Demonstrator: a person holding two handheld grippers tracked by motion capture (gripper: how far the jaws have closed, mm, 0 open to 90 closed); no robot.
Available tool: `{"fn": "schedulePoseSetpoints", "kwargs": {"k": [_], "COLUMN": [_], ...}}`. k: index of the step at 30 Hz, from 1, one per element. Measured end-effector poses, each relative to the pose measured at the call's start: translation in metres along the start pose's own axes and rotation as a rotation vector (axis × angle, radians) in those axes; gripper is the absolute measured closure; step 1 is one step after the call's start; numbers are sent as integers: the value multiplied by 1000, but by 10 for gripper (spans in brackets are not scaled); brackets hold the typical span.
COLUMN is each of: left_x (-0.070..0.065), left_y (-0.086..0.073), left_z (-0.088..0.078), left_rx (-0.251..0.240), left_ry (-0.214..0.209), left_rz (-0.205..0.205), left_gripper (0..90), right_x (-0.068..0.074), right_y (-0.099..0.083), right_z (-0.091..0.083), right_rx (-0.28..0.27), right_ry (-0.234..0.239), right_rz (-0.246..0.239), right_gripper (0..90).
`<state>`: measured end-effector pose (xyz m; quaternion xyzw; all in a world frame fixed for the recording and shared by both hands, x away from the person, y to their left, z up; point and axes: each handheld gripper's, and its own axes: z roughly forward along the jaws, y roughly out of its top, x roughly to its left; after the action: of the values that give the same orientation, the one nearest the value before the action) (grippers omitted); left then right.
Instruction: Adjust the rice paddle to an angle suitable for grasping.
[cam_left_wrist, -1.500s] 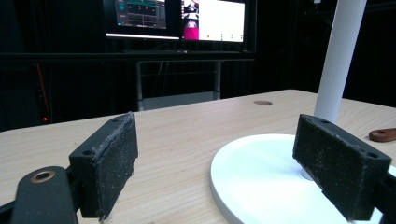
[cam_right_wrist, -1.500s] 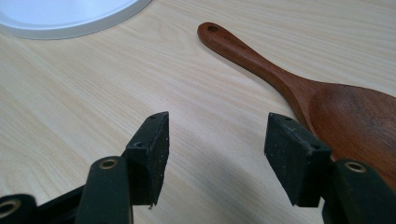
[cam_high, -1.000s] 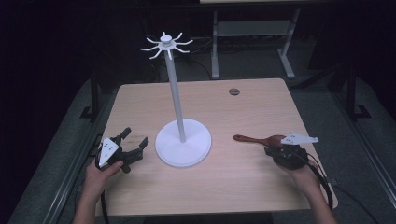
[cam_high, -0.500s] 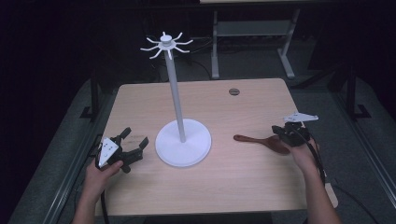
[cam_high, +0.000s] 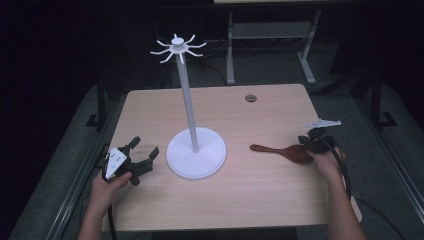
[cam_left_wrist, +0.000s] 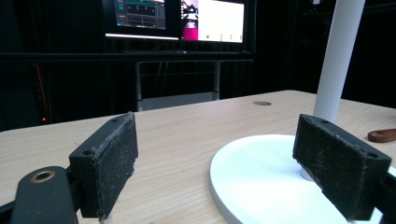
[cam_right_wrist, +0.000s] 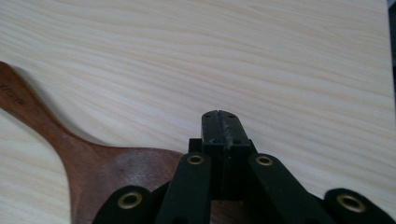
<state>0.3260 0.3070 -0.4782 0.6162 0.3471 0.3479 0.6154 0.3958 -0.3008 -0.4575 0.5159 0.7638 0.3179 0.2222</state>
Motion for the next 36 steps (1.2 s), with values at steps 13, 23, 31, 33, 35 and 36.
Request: {"fn": "schedulePoseSetpoints", "kwargs": {"k": [13,23,31,33,35,36], "left_x": [0,0,1,1,1,1], "left_y": [0,0,0,0,0,0], "left_z": [0,0,0,0,0,0], "left_rx": [-3,2,4,5,6,6], "left_ry": [0,-1,-1,-1,-1,-1], "left_rz": [-5,0,3,3,4,4], "left_gripper": [134,134,134,134,134,134], "right_x": [-8,-7,-5,-5,-5,-4], "right_y": [-7,-9,-11,-11,-12,-12], "right_z": [4,2,-2,-3,-4,-4], "right_rx": [26,38,46,48,50,50], "right_ry": [-5,3,9,9,11,12], "right_rz": [12,4,-4,-4,-7,-4], "right_gripper": [898,898,898,898,898,898]}}
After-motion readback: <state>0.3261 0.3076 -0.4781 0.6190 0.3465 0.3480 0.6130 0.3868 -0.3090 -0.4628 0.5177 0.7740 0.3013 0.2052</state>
